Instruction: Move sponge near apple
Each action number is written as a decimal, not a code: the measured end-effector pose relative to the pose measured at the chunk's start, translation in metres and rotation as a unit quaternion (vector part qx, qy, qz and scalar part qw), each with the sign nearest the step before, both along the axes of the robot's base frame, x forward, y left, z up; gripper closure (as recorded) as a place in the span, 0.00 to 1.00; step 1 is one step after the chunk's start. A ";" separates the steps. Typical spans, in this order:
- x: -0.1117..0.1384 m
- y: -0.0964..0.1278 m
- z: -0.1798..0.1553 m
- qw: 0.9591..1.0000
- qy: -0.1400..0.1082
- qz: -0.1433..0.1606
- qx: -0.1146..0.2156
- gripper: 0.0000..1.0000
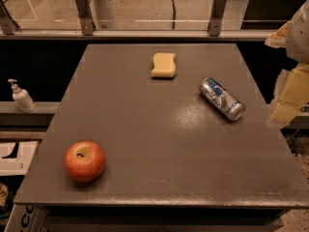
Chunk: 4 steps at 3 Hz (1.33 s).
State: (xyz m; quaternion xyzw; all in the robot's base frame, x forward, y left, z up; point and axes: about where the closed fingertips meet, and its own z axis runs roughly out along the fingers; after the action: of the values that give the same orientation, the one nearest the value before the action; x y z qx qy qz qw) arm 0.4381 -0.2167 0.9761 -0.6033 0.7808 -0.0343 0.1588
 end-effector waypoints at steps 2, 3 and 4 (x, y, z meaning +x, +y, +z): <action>0.002 0.005 -0.002 1.000 -0.017 0.007 0.015 0.00; 0.011 0.017 -0.012 0.998 -0.035 0.019 0.047 0.00; 0.031 0.037 -0.026 0.995 -0.049 0.033 0.077 0.00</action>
Offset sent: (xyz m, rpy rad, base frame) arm 0.0046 0.0122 -0.0102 0.0771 -0.0675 0.0353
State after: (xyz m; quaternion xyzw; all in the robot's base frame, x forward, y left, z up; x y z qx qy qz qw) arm 0.4688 -0.1801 0.9504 -0.6127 0.7518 0.0018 0.2435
